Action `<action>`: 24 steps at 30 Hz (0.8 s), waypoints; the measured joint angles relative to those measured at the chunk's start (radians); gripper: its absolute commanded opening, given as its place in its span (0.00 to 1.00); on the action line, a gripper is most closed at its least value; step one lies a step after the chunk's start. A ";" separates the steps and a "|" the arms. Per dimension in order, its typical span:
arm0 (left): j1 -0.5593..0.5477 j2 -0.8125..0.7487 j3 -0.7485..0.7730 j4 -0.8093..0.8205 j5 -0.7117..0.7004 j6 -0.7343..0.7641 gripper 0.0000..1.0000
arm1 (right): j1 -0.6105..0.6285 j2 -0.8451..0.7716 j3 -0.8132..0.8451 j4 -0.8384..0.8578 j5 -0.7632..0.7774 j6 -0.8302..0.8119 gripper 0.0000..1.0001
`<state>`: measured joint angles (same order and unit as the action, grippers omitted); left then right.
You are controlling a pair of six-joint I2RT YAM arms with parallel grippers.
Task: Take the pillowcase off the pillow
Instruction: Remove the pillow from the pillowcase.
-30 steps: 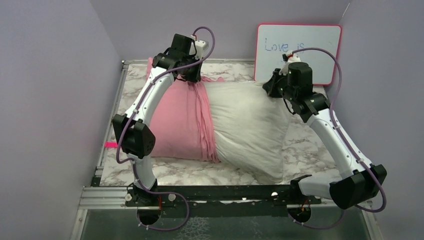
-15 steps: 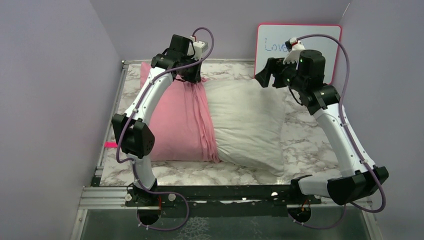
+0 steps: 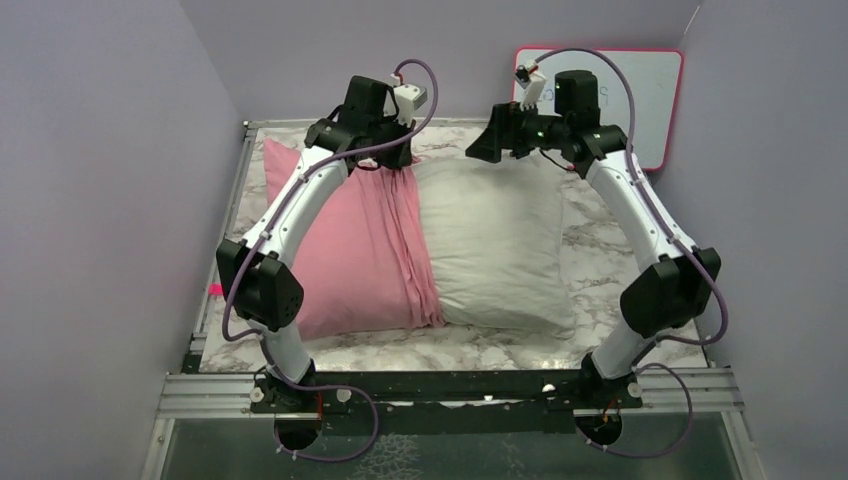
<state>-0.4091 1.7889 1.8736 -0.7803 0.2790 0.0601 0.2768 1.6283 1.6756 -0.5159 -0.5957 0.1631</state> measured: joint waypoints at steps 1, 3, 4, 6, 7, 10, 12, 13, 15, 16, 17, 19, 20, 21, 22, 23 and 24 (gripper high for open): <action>-0.003 -0.009 -0.009 0.010 0.000 -0.003 0.00 | 0.000 0.036 0.025 -0.004 -0.041 -0.006 1.00; -0.006 -0.032 -0.031 0.030 -0.002 -0.011 0.00 | 0.000 0.105 0.086 -0.019 -0.115 -0.028 1.00; -0.006 -0.039 -0.038 0.035 -0.002 -0.012 0.00 | 0.000 0.139 0.120 -0.025 -0.149 -0.043 1.00; -0.011 -0.060 -0.061 0.058 -0.004 -0.016 0.00 | 0.000 0.200 0.190 -0.045 -0.219 -0.080 1.00; -0.015 -0.072 -0.076 0.071 -0.007 -0.019 0.00 | 0.001 0.222 0.221 -0.057 -0.246 -0.098 1.00; -0.022 -0.103 -0.113 0.104 -0.016 -0.025 0.00 | 0.010 0.292 0.318 -0.100 -0.306 -0.163 1.00; -0.025 -0.119 -0.129 0.116 -0.021 -0.030 0.00 | 0.016 0.343 0.393 -0.150 -0.337 -0.211 1.00; -0.025 -0.125 -0.137 0.125 -0.023 -0.034 0.00 | 0.019 0.361 0.415 -0.172 -0.352 -0.235 1.00; -0.025 -0.135 -0.154 0.140 -0.030 -0.038 0.00 | 0.029 0.374 0.410 -0.213 -0.367 -0.274 1.00; -0.025 -0.139 -0.162 0.149 -0.033 -0.040 0.00 | 0.037 0.375 0.393 -0.227 -0.368 -0.289 1.00; -0.025 -0.142 -0.170 0.158 -0.036 -0.042 0.00 | 0.046 0.375 0.375 -0.241 -0.368 -0.299 1.00; -0.025 -0.144 -0.180 0.171 -0.039 -0.045 0.00 | 0.069 0.375 0.338 -0.255 -0.368 -0.315 0.93; -0.025 -0.144 -0.183 0.175 -0.042 -0.045 0.00 | 0.083 0.375 0.320 -0.266 -0.368 -0.322 0.85; -0.025 -0.144 -0.187 0.180 -0.044 -0.046 0.00 | 0.097 0.377 0.305 -0.276 -0.369 -0.330 0.71; -0.025 -0.146 -0.191 0.182 -0.046 -0.046 0.00 | 0.104 0.379 0.300 -0.280 -0.370 -0.336 0.58; -0.025 -0.148 -0.195 0.184 -0.049 -0.046 0.00 | 0.110 0.380 0.298 -0.283 -0.369 -0.340 0.45; -0.025 -0.151 -0.201 0.188 -0.054 -0.048 0.00 | 0.113 0.380 0.298 -0.282 -0.364 -0.341 0.30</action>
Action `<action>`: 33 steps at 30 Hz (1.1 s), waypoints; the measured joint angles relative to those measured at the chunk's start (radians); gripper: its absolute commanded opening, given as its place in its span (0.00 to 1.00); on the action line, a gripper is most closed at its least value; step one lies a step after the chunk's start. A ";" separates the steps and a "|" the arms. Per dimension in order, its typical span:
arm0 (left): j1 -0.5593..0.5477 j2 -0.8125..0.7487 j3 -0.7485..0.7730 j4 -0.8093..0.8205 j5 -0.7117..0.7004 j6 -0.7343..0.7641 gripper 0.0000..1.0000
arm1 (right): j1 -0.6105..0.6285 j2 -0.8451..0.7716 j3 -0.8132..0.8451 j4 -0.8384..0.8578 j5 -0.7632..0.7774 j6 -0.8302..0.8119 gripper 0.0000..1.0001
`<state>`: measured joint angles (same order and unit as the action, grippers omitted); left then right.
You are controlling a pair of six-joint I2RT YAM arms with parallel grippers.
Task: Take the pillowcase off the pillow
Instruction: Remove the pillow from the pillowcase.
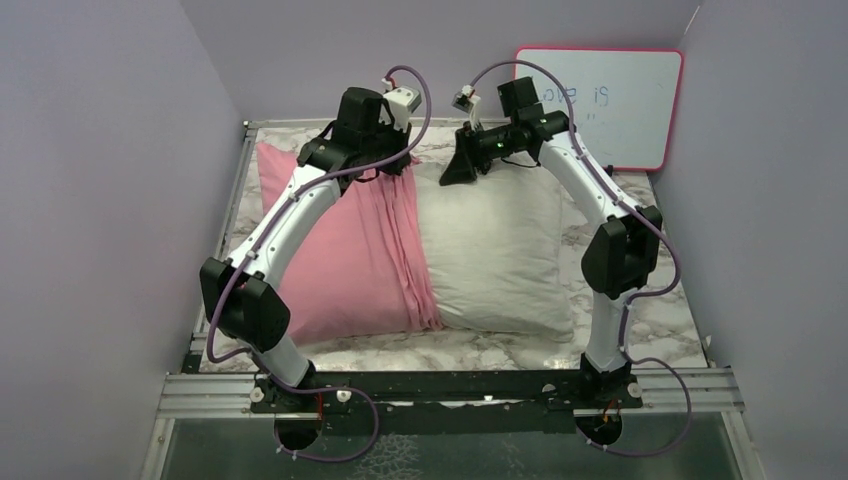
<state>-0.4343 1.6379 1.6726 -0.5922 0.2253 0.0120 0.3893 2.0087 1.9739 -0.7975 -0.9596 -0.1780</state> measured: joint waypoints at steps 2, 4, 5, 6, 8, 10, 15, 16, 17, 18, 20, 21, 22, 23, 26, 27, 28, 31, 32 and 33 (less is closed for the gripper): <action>0.000 -0.004 -0.005 0.003 -0.010 0.000 0.00 | 0.000 0.000 0.002 0.006 0.027 0.011 0.02; 0.000 -0.007 -0.010 0.008 -0.024 -0.001 0.00 | 0.002 0.000 0.002 0.005 0.074 0.042 0.01; 0.000 -0.007 -0.012 0.008 -0.034 -0.001 0.00 | 0.004 0.000 0.003 0.004 0.108 0.052 0.01; 0.000 -0.008 -0.015 0.008 -0.043 -0.001 0.00 | 0.004 -0.001 0.003 0.005 0.138 0.064 0.01; 0.000 -0.008 -0.020 0.007 -0.072 0.000 0.00 | 0.011 -0.008 0.003 0.008 0.204 0.084 0.01; 0.000 -0.008 -0.022 0.005 -0.109 0.005 0.00 | 0.021 -0.032 -0.016 0.026 0.267 0.100 0.01; 0.011 -0.018 -0.032 -0.019 -0.189 0.016 0.00 | 0.034 -0.199 -0.186 0.133 0.407 0.127 0.01; 0.015 -0.018 -0.032 -0.027 -0.198 0.015 0.00 | 0.035 -0.233 -0.218 0.154 0.431 0.132 0.01; 0.024 -0.018 -0.032 -0.034 -0.203 0.013 0.00 | 0.035 -0.272 -0.252 0.177 0.459 0.138 0.01; 0.032 -0.018 -0.032 -0.038 -0.203 0.010 0.00 | 0.038 -0.286 -0.262 0.184 0.468 0.140 0.01; 0.055 -0.018 -0.029 -0.039 -0.183 -0.009 0.00 | 0.045 -0.312 -0.283 0.211 0.492 0.147 0.00; 0.068 -0.018 -0.024 -0.041 -0.163 -0.024 0.00 | 0.047 -0.313 -0.285 0.219 0.496 0.150 0.01; 0.081 -0.018 -0.016 -0.046 -0.139 -0.039 0.00 | 0.049 -0.313 -0.285 0.228 0.499 0.153 0.01; 0.098 -0.016 -0.003 -0.051 -0.089 -0.059 0.08 | 0.050 -0.312 -0.285 0.232 0.499 0.158 0.01; 0.129 -0.005 0.033 -0.060 0.043 -0.090 0.40 | 0.048 -0.312 -0.285 0.235 0.497 0.171 0.01; 0.137 0.002 0.048 -0.055 0.090 -0.099 0.48 | 0.048 -0.312 -0.285 0.235 0.499 0.171 0.01; 0.142 0.008 0.060 -0.047 0.118 -0.104 0.53 | 0.045 -0.312 -0.285 0.230 0.501 0.171 0.01; 0.152 0.012 0.077 -0.026 0.188 -0.113 0.64 | 0.030 -0.312 -0.285 0.216 0.507 0.171 0.01; 0.153 0.012 0.078 -0.024 0.200 -0.115 0.66 | 0.026 -0.312 -0.285 0.213 0.510 0.171 0.01; 0.153 0.012 0.079 -0.021 0.213 -0.116 0.69 | 0.023 -0.312 -0.285 0.212 0.514 0.174 0.01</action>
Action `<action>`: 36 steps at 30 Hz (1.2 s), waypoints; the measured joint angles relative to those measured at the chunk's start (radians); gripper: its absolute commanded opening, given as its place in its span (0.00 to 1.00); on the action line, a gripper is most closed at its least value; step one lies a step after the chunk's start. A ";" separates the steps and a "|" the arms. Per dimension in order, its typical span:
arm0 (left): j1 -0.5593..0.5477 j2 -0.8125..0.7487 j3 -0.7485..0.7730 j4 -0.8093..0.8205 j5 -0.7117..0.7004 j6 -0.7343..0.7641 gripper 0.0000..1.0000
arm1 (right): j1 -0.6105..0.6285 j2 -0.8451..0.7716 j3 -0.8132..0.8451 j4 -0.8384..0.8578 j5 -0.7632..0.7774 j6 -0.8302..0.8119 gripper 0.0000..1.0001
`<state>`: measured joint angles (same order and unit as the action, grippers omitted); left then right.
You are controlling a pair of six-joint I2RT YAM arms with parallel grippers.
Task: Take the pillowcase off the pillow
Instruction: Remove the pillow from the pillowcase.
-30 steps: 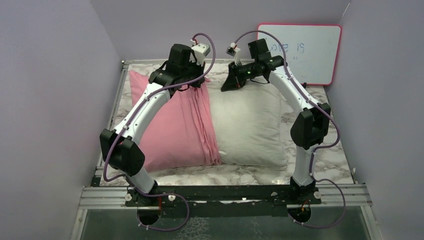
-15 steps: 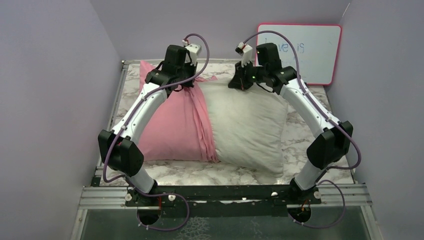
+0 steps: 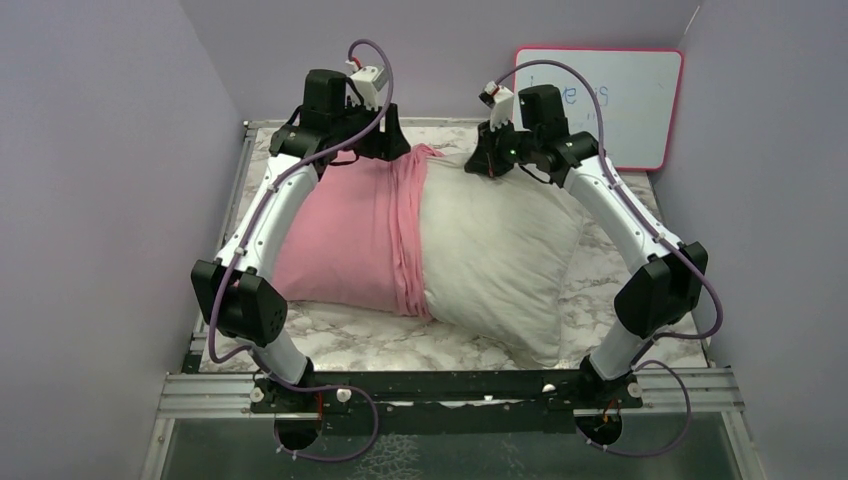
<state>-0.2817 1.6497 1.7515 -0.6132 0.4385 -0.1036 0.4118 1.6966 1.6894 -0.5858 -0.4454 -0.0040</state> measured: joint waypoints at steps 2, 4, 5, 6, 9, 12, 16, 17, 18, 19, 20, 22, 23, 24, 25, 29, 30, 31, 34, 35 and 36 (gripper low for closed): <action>0.000 0.000 0.000 -0.002 0.017 -0.004 0.74 | -0.004 0.000 0.000 -0.005 0.007 0.006 0.01; -0.003 0.001 0.000 -0.002 0.027 -0.005 0.76 | -0.006 0.000 0.000 -0.008 0.008 0.011 0.01; -0.005 0.001 0.000 -0.002 0.029 -0.006 0.76 | -0.006 0.000 0.000 -0.008 0.008 0.012 0.01; -0.011 0.004 0.000 -0.002 0.030 -0.005 0.77 | -0.006 0.000 0.000 -0.008 0.008 0.012 0.01; -0.024 0.018 0.001 -0.009 0.028 0.000 0.77 | -0.006 -0.003 0.000 -0.007 0.006 0.014 0.01; -0.059 0.065 0.024 -0.029 0.010 0.014 0.76 | -0.006 -0.012 -0.002 -0.007 -0.001 0.015 0.01; -0.111 0.141 0.074 -0.065 -0.059 0.039 0.58 | -0.006 -0.039 -0.013 -0.006 -0.014 0.015 0.01; -0.120 0.154 0.085 -0.071 -0.079 0.045 0.54 | -0.006 -0.048 -0.020 -0.005 -0.014 0.015 0.01; -0.131 0.165 0.094 -0.077 -0.114 0.047 0.51 | -0.006 -0.056 -0.029 -0.002 -0.013 0.014 0.01; -0.138 0.168 0.098 -0.078 -0.134 0.049 0.45 | -0.006 -0.064 -0.039 0.000 -0.011 0.014 0.01; -0.144 0.169 0.101 -0.080 -0.158 0.050 0.41 | -0.006 -0.069 -0.047 0.001 -0.008 0.014 0.01; -0.150 0.169 0.107 -0.085 -0.217 0.048 0.22 | -0.006 -0.074 -0.054 0.002 0.006 0.015 0.01; -0.151 0.168 0.108 -0.085 -0.240 0.047 0.06 | -0.005 -0.074 -0.055 0.005 0.014 0.015 0.00; -0.151 0.168 0.108 -0.089 -0.274 0.042 0.00 | -0.005 -0.074 -0.055 0.007 0.023 0.015 0.00; -0.151 0.168 0.108 -0.094 -0.297 0.042 0.00 | -0.005 -0.074 -0.055 0.009 0.029 0.015 0.01; -0.153 0.168 0.108 -0.104 -0.362 0.042 0.00 | -0.003 -0.074 -0.059 0.021 0.044 0.015 0.01; -0.152 0.168 0.108 -0.106 -0.384 0.042 0.00 | -0.001 -0.074 -0.060 0.024 0.048 0.015 0.01; -0.151 0.168 0.108 -0.108 -0.399 0.043 0.00 | 0.001 -0.074 -0.060 0.028 0.050 0.015 0.01; -0.139 0.168 0.108 -0.112 -0.460 0.043 0.00 | 0.007 -0.074 -0.062 0.040 0.064 0.015 0.01; -0.131 0.168 0.108 -0.114 -0.482 0.043 0.00 | 0.009 -0.074 -0.062 0.045 0.069 0.016 0.01; -0.124 0.168 0.108 -0.116 -0.499 0.042 0.00 | 0.011 -0.074 -0.062 0.047 0.074 0.016 0.01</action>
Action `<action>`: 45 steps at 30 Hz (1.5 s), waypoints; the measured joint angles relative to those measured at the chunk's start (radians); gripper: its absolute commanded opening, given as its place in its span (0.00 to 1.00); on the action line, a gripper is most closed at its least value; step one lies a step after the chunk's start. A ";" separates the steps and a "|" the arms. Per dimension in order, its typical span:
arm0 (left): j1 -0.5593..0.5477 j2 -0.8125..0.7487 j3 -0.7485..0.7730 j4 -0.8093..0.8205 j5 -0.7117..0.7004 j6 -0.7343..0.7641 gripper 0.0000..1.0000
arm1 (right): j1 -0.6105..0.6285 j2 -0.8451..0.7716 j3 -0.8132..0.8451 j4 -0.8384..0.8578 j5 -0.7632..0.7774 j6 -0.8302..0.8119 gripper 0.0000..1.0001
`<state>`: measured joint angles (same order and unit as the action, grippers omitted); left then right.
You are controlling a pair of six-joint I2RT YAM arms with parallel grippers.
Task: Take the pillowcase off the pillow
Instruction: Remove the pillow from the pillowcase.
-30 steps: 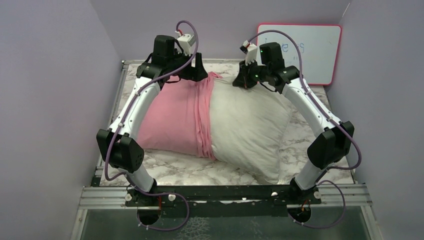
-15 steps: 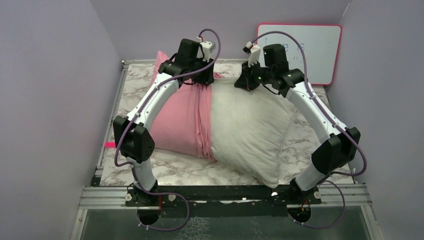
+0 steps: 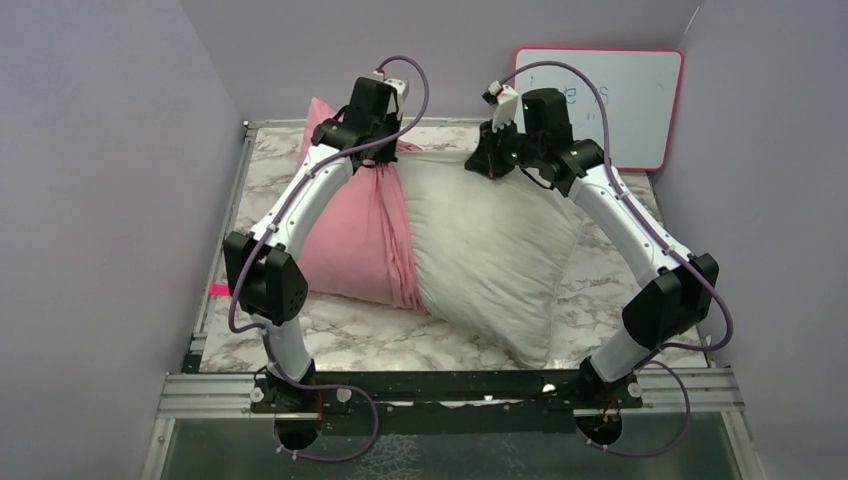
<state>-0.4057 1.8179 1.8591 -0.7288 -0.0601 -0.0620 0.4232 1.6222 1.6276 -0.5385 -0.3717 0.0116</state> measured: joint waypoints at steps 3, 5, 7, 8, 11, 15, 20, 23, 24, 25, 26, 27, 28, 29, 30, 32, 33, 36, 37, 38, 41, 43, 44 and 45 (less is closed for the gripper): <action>0.020 0.000 0.000 -0.006 -0.049 -0.005 0.00 | 0.009 0.000 0.000 0.014 0.013 0.003 0.01; 0.029 0.000 -0.001 -0.008 -0.065 -0.011 0.00 | 0.013 0.000 0.000 0.021 0.023 0.011 0.01; 0.032 0.000 -0.001 -0.007 -0.068 -0.017 0.06 | 0.015 0.000 0.000 0.022 0.035 0.022 0.01; 0.032 0.000 -0.001 -0.006 -0.065 -0.020 0.14 | 0.016 0.000 0.000 0.021 0.043 0.028 0.01; 0.039 0.000 -0.001 -0.005 -0.021 -0.027 0.37 | 0.016 0.002 0.003 0.011 0.073 0.048 0.01; 0.076 -0.002 -0.001 0.010 0.090 -0.045 0.59 | 0.016 0.036 0.053 -0.042 0.123 0.070 0.01; 0.116 -0.052 -0.013 0.014 0.198 -0.054 0.70 | 0.010 0.117 0.128 -0.090 0.204 0.090 0.01; 0.122 -0.143 -0.075 0.013 0.216 -0.058 0.70 | -0.003 0.173 0.172 -0.123 0.267 0.105 0.01; 0.122 -0.177 -0.098 0.014 0.220 -0.060 0.71 | -0.008 0.194 0.191 -0.139 0.286 0.113 0.01; 0.122 -0.223 -0.133 0.022 0.228 -0.066 0.71 | -0.015 0.216 0.212 -0.154 0.303 0.121 0.01; 0.122 -0.260 -0.161 0.025 0.233 -0.070 0.71 | -0.021 0.235 0.232 -0.169 0.316 0.126 0.05; 0.122 -0.301 -0.197 0.032 0.245 -0.077 0.72 | -0.027 0.252 0.248 -0.180 0.325 0.129 0.14; 0.121 -0.337 -0.233 0.044 0.257 -0.085 0.71 | -0.032 0.265 0.261 -0.191 0.331 0.130 0.21; 0.113 -0.392 -0.293 0.066 0.276 -0.103 0.71 | -0.037 0.275 0.272 -0.203 0.333 0.133 0.28; 0.110 -0.422 -0.331 0.075 0.285 -0.114 0.71 | -0.039 0.280 0.284 -0.216 0.333 0.133 0.37; 0.084 -0.492 -0.438 0.121 0.288 -0.163 0.71 | -0.042 0.282 0.302 -0.234 0.333 0.129 0.51; 0.047 -0.541 -0.523 0.159 0.277 -0.195 0.71 | -0.044 0.280 0.317 -0.243 0.333 0.127 0.55; -0.055 -0.632 -0.723 0.243 0.244 -0.296 0.71 | -0.046 0.254 0.329 -0.247 0.317 0.127 0.61; -0.083 -0.651 -0.777 0.262 0.230 -0.321 0.71 | -0.046 0.240 0.329 -0.250 0.302 0.126 0.63; -0.100 -0.661 -0.810 0.275 0.218 -0.338 0.71 | -0.047 0.220 0.328 -0.253 0.283 0.126 0.64; -0.127 -0.677 -0.882 0.314 0.163 -0.384 0.71 | -0.048 0.126 0.283 -0.240 0.193 0.119 0.64; -0.132 -0.678 -0.898 0.339 0.147 -0.402 0.71 | -0.045 0.034 0.210 -0.211 0.119 0.119 0.65; -0.139 -0.679 -0.908 0.359 0.140 -0.414 0.71 | -0.042 -0.018 0.163 -0.191 0.086 0.119 0.66; -0.143 -0.681 -0.917 0.373 0.135 -0.422 0.71 | -0.036 -0.066 0.115 -0.171 0.061 0.118 0.66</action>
<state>-0.5491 1.1370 0.9424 -0.3561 0.0753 -0.4835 0.3870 1.5558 1.7424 -0.7097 -0.3103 0.1299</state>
